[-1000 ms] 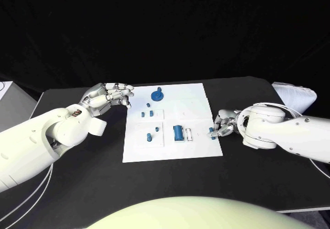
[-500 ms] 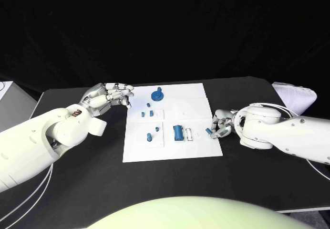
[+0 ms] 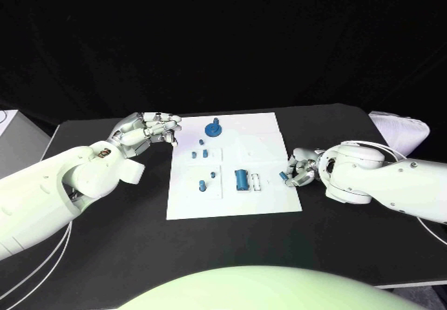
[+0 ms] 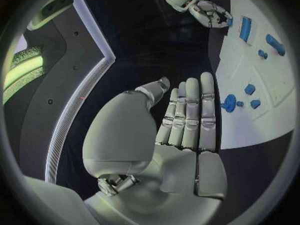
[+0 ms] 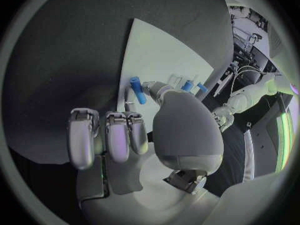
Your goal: Assemble the parts on the task board
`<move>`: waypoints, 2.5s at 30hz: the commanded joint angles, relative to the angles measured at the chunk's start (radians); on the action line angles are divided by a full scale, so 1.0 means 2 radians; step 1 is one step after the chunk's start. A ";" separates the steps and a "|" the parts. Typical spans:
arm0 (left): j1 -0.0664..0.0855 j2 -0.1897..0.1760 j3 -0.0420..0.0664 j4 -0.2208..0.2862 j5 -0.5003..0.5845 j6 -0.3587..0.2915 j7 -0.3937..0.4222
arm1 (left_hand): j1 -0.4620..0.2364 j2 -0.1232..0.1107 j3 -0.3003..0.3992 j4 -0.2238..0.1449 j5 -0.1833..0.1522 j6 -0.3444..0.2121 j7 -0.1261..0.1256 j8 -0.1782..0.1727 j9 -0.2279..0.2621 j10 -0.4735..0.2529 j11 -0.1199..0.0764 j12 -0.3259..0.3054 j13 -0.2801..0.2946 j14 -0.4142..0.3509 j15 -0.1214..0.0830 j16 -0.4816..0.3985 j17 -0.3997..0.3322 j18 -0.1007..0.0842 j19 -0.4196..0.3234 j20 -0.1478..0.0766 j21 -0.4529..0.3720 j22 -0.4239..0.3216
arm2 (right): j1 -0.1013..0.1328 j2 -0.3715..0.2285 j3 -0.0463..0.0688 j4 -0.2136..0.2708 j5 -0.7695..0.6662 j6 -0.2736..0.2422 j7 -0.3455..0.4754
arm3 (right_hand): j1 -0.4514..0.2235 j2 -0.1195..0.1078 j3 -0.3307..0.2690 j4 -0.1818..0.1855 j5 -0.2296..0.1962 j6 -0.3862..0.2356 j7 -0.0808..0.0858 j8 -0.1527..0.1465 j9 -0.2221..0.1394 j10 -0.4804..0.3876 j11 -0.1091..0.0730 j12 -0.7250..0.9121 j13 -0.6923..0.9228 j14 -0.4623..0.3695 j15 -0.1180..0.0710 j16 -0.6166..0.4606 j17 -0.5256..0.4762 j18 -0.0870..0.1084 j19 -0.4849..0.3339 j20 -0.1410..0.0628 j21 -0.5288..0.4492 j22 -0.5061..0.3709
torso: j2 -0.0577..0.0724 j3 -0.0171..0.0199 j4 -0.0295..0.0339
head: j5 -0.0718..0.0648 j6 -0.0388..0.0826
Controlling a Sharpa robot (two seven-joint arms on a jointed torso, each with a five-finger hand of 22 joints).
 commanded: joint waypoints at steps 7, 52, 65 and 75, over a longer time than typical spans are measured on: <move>0.000 0.000 0.000 0.001 0.000 0.010 0.002 | 0.003 0.003 0.000 0.003 0.002 -0.004 0.000 -0.002 0.000 -0.003 0.000 0.003 0.001 -0.003 -0.001 0.002 0.001 0.007 0.003 -0.001 -0.002 -0.001 | 0.017 0.001 0.000 0.021 0.107 -0.029 0.001 | -0.026 -0.009 0.050 -0.051 -0.011 0.005 0.000 0.001 0.006 0.053 0.003 0.002 0.132 0.043 0.002 0.001 0.095 -0.006 0.049 0.001 0.003 0.117 | 0.000 -0.0005 0.0000 | 0.000 0.000; 0.000 -0.004 0.000 0.005 -0.001 0.012 -0.001 | 0.004 0.003 0.000 0.003 0.002 -0.005 0.001 -0.003 0.000 -0.003 0.001 0.003 0.001 -0.003 -0.001 0.002 0.001 0.007 0.003 -0.001 -0.003 -0.001 | 0.012 0.064 -0.004 -0.011 0.122 -0.020 -0.014 | -0.083 -0.010 0.017 -0.027 -0.040 0.014 -0.001 -0.008 0.015 0.053 0.003 0.002 0.132 0.042 0.002 -0.002 0.090 -0.006 0.049 0.001 0.004 0.117 | 0.000 -0.0002 -0.0006 | 0.005 0.000; 0.000 -0.003 0.000 0.003 -0.001 0.013 -0.001 | 0.004 0.004 0.000 0.004 0.002 -0.004 0.001 -0.002 0.000 -0.004 0.001 0.004 0.002 -0.003 0.000 0.002 0.002 0.007 0.004 -0.001 -0.004 -0.002 | 0.008 0.071 -0.004 -0.021 0.117 -0.009 -0.015 | -0.086 -0.009 0.014 -0.024 -0.044 0.014 -0.001 -0.008 0.015 0.053 0.003 0.002 0.132 0.042 0.002 -0.003 0.089 -0.006 0.049 0.001 0.004 0.117 | 0.000 0.0003 -0.0002 | 0.006 0.000; 0.000 -0.002 0.000 0.003 -0.001 0.014 -0.001 | 0.004 0.004 0.000 0.004 0.002 -0.004 0.001 -0.002 0.000 -0.004 0.001 0.004 0.002 -0.003 0.000 0.002 0.002 0.007 0.004 -0.001 -0.004 -0.002 | 0.006 0.074 -0.004 -0.022 0.118 -0.010 -0.015 | -0.088 -0.009 0.013 -0.023 -0.045 0.015 -0.001 -0.008 0.015 0.053 0.003 0.002 0.132 0.042 0.002 -0.003 0.089 -0.006 0.049 0.001 0.004 0.117 | 0.000 0.0003 0.0000 | 0.007 0.000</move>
